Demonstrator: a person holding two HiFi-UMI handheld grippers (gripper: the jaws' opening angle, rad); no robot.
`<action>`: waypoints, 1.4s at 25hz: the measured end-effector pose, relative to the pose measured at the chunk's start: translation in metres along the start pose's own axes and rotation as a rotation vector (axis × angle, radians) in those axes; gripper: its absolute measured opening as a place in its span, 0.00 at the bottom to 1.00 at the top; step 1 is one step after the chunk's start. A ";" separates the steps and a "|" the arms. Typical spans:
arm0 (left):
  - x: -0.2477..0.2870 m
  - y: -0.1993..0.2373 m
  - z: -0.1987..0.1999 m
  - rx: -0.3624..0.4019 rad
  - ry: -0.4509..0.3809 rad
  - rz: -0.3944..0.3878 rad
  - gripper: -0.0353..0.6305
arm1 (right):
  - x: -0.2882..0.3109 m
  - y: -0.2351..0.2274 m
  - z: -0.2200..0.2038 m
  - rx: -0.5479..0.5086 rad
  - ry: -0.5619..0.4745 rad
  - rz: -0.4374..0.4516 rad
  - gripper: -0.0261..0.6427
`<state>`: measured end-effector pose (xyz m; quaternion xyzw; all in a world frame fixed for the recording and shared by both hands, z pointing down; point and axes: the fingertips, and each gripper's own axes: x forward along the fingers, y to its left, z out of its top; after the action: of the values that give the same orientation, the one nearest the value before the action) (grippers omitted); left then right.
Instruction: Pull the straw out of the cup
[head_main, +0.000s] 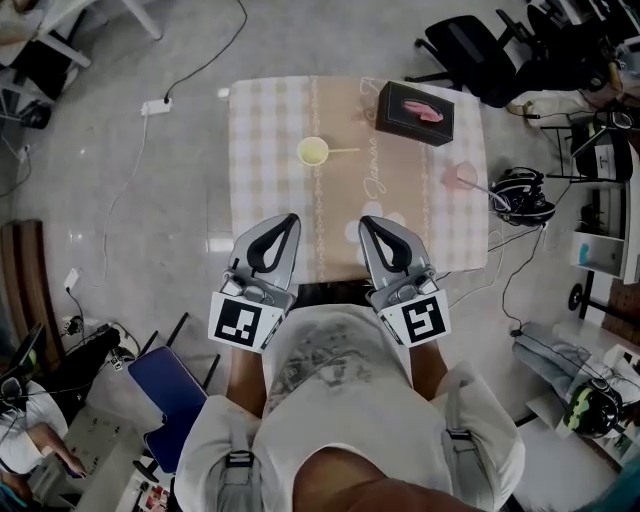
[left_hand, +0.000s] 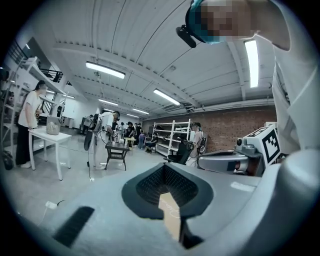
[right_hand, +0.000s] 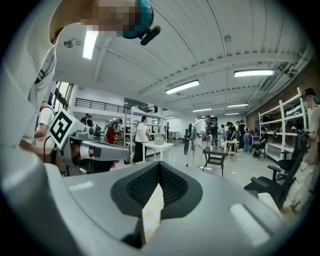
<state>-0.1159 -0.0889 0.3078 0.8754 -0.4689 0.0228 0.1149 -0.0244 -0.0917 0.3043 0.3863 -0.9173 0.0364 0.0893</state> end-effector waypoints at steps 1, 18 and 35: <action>0.002 0.002 -0.001 0.001 0.003 -0.001 0.06 | 0.001 -0.001 -0.003 0.002 0.008 -0.002 0.06; 0.057 0.015 -0.022 0.006 0.013 0.045 0.06 | 0.022 -0.053 -0.042 0.088 0.013 0.015 0.06; 0.108 0.032 -0.072 0.002 0.099 0.005 0.10 | 0.042 -0.077 -0.085 0.142 0.062 0.016 0.06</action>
<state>-0.0774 -0.1779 0.3995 0.8721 -0.4650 0.0668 0.1370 0.0130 -0.1634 0.3960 0.3829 -0.9123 0.1141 0.0898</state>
